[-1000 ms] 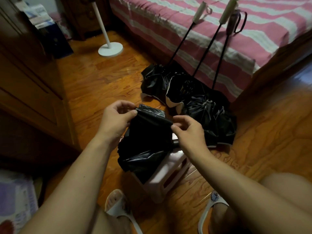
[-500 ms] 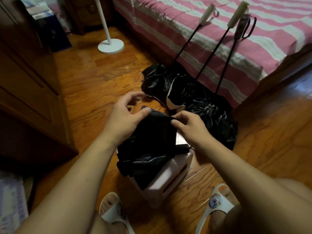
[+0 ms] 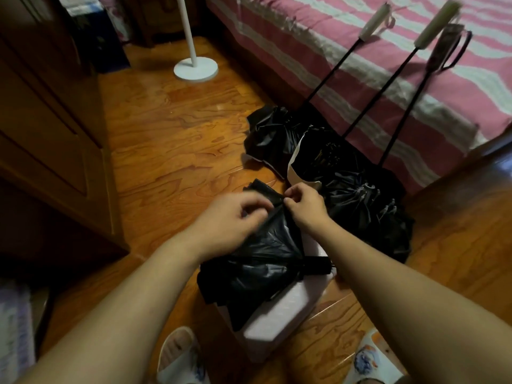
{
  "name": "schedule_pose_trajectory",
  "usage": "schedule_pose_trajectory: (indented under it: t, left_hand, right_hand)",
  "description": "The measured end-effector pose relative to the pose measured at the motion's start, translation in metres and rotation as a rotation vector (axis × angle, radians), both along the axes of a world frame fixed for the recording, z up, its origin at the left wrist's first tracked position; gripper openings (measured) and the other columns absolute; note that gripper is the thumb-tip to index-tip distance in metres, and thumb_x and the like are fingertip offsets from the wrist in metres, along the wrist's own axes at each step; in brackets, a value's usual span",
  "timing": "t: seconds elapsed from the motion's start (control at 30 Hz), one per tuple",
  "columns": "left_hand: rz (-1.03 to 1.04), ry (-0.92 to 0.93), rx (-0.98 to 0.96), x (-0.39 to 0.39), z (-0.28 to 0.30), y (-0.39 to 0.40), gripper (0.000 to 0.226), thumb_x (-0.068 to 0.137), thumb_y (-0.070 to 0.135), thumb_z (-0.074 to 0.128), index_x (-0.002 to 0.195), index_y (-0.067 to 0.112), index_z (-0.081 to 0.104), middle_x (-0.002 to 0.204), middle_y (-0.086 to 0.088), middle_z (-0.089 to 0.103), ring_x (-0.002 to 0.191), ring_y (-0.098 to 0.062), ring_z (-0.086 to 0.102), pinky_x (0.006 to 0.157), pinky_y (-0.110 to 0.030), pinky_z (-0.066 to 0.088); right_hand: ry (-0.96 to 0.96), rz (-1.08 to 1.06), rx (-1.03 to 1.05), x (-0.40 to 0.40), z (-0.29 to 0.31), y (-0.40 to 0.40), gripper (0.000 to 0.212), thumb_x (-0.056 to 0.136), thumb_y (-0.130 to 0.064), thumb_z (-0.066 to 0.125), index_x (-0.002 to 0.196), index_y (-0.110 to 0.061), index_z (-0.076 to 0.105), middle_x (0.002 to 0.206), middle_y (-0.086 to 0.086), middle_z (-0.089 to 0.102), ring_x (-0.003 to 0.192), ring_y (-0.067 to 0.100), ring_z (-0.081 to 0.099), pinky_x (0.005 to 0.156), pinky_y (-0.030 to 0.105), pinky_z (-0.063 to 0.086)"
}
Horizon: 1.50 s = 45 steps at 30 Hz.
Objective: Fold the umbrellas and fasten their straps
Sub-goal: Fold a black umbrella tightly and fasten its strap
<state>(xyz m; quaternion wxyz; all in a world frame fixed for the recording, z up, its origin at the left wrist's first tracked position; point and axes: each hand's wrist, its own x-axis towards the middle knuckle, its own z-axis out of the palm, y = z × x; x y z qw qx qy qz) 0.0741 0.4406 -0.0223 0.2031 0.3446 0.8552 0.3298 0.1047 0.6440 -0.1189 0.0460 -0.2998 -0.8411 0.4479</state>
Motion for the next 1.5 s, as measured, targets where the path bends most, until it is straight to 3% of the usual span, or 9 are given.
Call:
schedule_pose_trajectory:
  t: [0.07,0.17,0.37,0.6,0.73,0.9,1.13,1.37,1.5]
  left_hand:
    - [-0.214,0.041,-0.380,0.002,-0.017,-0.006,0.049,0.099,0.050,0.056,0.147,0.040,0.047,0.152,0.010,0.044,0.145,-0.009,0.034,0.115,-0.018,0.024]
    - [-0.172,-0.012,-0.693,-0.004,-0.043,-0.013,0.074,0.097,0.069,0.041,0.159,0.047,0.009,0.170,0.009,-0.003,0.156,-0.026,-0.009,0.125,-0.049,-0.001]
    - [-0.052,-0.149,-0.649,-0.009,-0.062,-0.016,0.064,0.101,0.068,0.028,0.159,0.047,0.010,0.171,0.006,-0.002,0.156,-0.033,0.002,0.125,-0.051,0.009]
    - [0.219,-0.037,-0.531,-0.003,-0.038,-0.037,0.056,0.103,0.058,0.040,0.153,0.034,0.039,0.157,-0.010,0.034,0.143,-0.036,0.035,0.119,-0.047,0.030]
    - [0.448,0.005,-0.529,0.028,-0.006,-0.060,0.028,0.100,0.042,0.053,0.091,0.018,0.063,0.102,-0.010,0.066,0.089,-0.028,0.061,0.079,-0.038,0.054]
    - [0.241,-0.398,-0.692,0.101,0.005,-0.070,0.039,0.099,0.049,0.058,0.097,0.012,0.070,0.085,-0.006,0.068,0.067,-0.017,0.059,0.059,-0.027,0.043]
    - [0.569,-0.374,-0.214,0.114,-0.022,-0.062,0.026,0.098,0.030,0.067,0.080,0.010,0.066,0.066,-0.005,0.056,0.060,-0.019,0.052,0.059,-0.030,0.037]
    - [0.642,-0.525,0.294,0.088,0.018,-0.045,0.016,0.100,0.032,0.063,0.113,0.023,0.066,0.105,-0.001,0.070,0.093,-0.017,0.066,0.076,-0.031,0.051]
    - [0.377,-0.405,0.083,0.077,0.011,-0.044,0.080,0.096,0.009,0.066,0.156,0.045,0.027,0.135,0.018,0.054,0.119,-0.005,0.059,0.103,-0.038,0.052]
  right_hand:
    - [-0.051,0.005,0.043,0.000,-0.006,-0.001,0.006,0.096,-0.020,0.062,0.097,-0.026,0.062,0.091,-0.004,0.065,0.086,0.017,0.061,0.068,0.027,0.042]
    - [-0.175,0.082,0.213,0.004,-0.007,0.001,0.009,0.097,-0.023,0.056,0.105,-0.024,0.060,0.105,0.003,0.065,0.099,0.028,0.061,0.077,0.035,0.046]
    - [-0.029,0.282,0.542,0.034,0.052,-0.019,0.015,0.096,-0.019,0.053,0.109,-0.014,0.057,0.109,0.006,0.054,0.100,0.028,0.053,0.074,0.036,0.044]
    - [-0.461,0.355,0.043,0.133,0.057,-0.048,0.015,0.089,-0.013,0.062,0.079,-0.025,0.062,0.087,-0.003,0.066,0.090,0.022,0.062,0.077,0.033,0.051]
    - [-0.444,0.220,0.016,0.142,0.029,-0.055,0.015,0.087,-0.015,0.063,0.080,-0.028,0.060,0.092,-0.001,0.067,0.094,0.024,0.062,0.080,0.031,0.048]
    - [-0.228,-0.133,-0.708,0.145,0.027,-0.060,0.017,0.095,0.004,0.056,0.095,-0.013,0.060,0.090,0.013,0.063,0.075,0.020,0.065,0.056,0.025,0.051]
    - [-0.126,-0.283,-0.961,0.138,0.039,-0.072,0.023,0.097,0.003,0.049,0.112,-0.011,0.058,0.098,0.015,0.069,0.074,0.022,0.073,0.075,0.038,0.060]
    - [0.105,-0.184,-0.934,0.132,0.053,-0.065,0.047,0.088,0.015,0.042,0.121,-0.011,0.063,0.114,0.006,0.076,0.113,0.019,0.066,0.093,0.031,0.054]
    - [0.079,-0.099,-0.815,0.128,0.052,-0.059,0.054,0.084,0.019,0.041,0.117,-0.015,0.066,0.115,0.004,0.074,0.114,0.014,0.065,0.096,0.032,0.052]
